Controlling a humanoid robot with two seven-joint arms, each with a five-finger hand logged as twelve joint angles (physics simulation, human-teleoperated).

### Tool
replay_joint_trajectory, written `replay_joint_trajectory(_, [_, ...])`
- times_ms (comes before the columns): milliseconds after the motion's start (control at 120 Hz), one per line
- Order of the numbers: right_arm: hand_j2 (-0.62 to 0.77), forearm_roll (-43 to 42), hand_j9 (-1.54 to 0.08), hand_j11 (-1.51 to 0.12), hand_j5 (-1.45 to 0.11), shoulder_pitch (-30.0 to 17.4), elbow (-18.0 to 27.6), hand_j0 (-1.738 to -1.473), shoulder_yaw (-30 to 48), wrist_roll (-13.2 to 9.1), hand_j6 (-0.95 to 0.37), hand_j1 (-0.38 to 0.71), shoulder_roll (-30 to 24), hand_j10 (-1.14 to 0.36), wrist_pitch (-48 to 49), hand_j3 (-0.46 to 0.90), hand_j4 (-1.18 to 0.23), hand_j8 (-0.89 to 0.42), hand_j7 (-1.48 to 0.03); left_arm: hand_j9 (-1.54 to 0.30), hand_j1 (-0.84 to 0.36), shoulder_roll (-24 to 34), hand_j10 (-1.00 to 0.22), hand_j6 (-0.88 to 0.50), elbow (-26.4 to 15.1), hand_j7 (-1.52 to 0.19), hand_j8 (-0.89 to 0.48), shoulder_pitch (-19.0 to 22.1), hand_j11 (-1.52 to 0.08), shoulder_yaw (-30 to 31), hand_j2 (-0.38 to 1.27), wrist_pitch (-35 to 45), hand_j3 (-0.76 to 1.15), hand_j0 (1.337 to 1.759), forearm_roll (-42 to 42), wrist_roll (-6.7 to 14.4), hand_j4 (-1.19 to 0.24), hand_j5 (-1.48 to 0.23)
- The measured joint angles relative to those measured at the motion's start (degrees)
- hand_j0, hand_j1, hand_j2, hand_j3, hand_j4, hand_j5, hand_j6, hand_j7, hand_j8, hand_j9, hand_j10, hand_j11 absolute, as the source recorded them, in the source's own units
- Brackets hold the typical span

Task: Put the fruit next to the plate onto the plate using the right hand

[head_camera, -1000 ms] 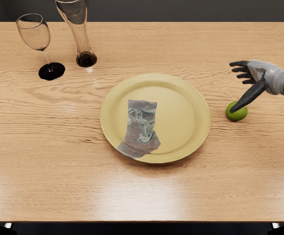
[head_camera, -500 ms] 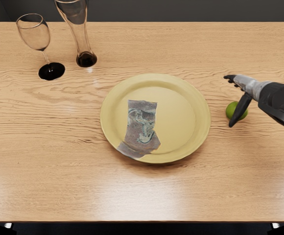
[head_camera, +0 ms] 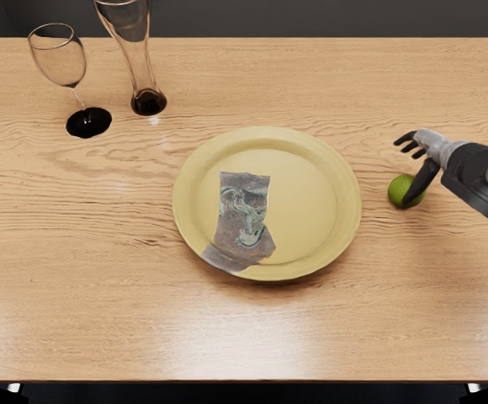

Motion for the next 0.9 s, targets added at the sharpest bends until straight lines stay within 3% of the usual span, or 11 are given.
replay_joint_trajectory(242, [-0.05, -0.8, -0.37, -0.37, -0.37, -2.5, -1.8, -1.658, -0.1, 0.0, -0.29, -0.01, 2.3, -0.29, -2.9, 0.0, -0.29, -0.29, -0.37, 0.0, 0.35, 0.0, 0.0, 0.0, 0.0, 0.0, 0.0, 0.0, 0.0, 0.0, 0.0, 0.0, 0.0, 1.658, 0.0, 0.0, 0.0, 0.0])
replay_joint_trajectory(500, [-0.03, -0.3, -0.57, -0.57, -0.57, -2.7, -1.9, -1.658, 0.2, 0.0, -0.44, 0.16, 2.8, -0.44, -2.7, 0.0, -0.44, -0.43, -0.57, 0.0, 0.35, 0.0, 0.0, 0.0, 0.0, 0.0, 0.0, 0.0, 0.0, 0.0, 0.0, 0.0, 0.0, 1.658, 0.0, 0.0, 0.0, 0.0])
replay_joint_trajectory(675, [0.13, -0.1, -0.69, -0.69, -0.69, -2.7, -1.8, -1.657, 0.6, 0.0, -0.53, 0.21, 2.8, -0.44, -2.5, 0.0, -0.53, -0.42, -0.69, 0.0, 0.35, 0.0, 0.0, 0.0, 0.0, 0.0, 0.0, 0.0, 0.0, 0.0, 0.0, 0.0, 0.0, 1.658, 0.0, 0.0, 0.0, 0.0])
replay_joint_trajectory(900, [0.22, 0.8, -0.75, -0.76, -0.73, -2.7, -1.8, -1.655, 0.7, 0.0, -0.58, 0.21, 3.0, -0.46, -2.5, 0.0, -0.61, -0.44, -0.76, 0.0, 0.35, 0.0, 0.0, 0.0, 0.0, 0.0, 0.0, 0.0, 0.0, 0.0, 0.0, 0.0, 0.0, 1.658, 0.0, 0.0, 0.0, 0.0])
